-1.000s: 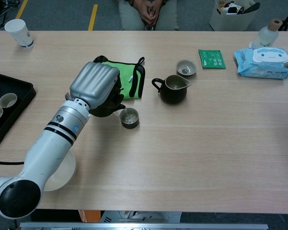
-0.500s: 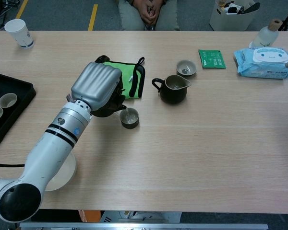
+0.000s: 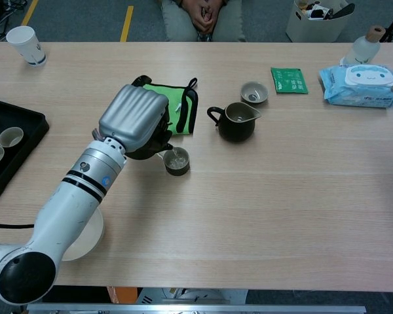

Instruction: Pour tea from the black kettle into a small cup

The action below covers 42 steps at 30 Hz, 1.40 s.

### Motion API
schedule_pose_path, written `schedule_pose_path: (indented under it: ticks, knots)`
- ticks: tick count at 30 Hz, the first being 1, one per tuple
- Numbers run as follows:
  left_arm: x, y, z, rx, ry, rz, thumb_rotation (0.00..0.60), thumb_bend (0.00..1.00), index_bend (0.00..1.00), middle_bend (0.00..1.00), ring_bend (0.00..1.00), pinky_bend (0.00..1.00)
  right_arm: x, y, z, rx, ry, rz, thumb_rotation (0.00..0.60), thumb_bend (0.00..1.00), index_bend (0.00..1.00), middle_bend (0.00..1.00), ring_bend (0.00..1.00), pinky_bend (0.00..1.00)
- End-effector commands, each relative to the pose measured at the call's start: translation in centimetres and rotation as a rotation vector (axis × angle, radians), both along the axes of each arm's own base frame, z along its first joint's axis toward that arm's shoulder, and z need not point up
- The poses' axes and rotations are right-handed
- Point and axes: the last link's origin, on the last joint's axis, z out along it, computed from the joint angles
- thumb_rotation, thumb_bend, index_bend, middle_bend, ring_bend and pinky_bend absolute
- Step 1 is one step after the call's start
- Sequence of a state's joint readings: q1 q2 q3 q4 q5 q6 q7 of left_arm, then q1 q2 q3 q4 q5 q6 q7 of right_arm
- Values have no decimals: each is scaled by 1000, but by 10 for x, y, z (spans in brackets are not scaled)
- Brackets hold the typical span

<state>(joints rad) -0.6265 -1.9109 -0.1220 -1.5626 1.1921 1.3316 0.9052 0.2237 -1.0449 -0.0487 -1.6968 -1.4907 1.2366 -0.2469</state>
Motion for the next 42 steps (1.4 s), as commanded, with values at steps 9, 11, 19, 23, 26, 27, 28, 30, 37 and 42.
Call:
schedule_pose_path:
  ticks: [9, 11, 19, 23, 26, 27, 28, 30, 37, 42]
  knots:
    - [0, -1, 0, 13, 16, -20, 600, 380, 1000, 1000, 942, 142, 0, 0, 0, 0, -1, 0, 600, 200, 100, 188, 98, 196]
    - [1, -1, 0, 18, 19, -24, 600, 380, 1000, 1000, 941, 142, 0, 0, 0, -2, -1, 0, 600, 200, 101, 188, 98, 195]
    - [1, -1, -1, 21, 35, -31, 599, 380, 1000, 1000, 942, 141, 0, -1, 1, -4, -2, -4, 600, 200, 101, 188, 98, 195]
    - [2, -1, -1, 26, 37, -35, 599, 380, 1000, 1000, 942, 141, 1, -1, 2, -5, -2, -2, 600, 200, 101, 188, 98, 196]
    - [2, -1, -1, 28, 40, -39, 600, 380, 1000, 1000, 942, 142, 1, -2, 2, -6, -2, -2, 600, 199, 101, 188, 98, 196]
    - [2, -1, -1, 26, 40, -39, 600, 380, 1000, 1000, 942, 142, 1, -2, 2, -7, -3, -3, 600, 199, 101, 188, 98, 195]
    - [2, -1, -1, 24, 42, -40, 600, 380, 1000, 1000, 941, 142, 1, -2, 2, -7, -3, -3, 600, 200, 101, 188, 98, 195]
    - [2, -1, -2, 19, 43, -38, 600, 380, 1000, 1000, 941, 142, 1, -2, 2, -7, -5, -4, 600, 200, 101, 188, 98, 195]
    - [1, -1, -2, -18, -2, -7, 599, 380, 1000, 1000, 941, 142, 1, -2, 3, -12, -7, -9, 600, 200, 100, 188, 98, 196]
    - [1, -1, -2, -72, -60, 40, 599, 380, 1000, 1000, 940, 142, 2, -2, 2, -10, -8, -10, 600, 200, 101, 188, 98, 195]
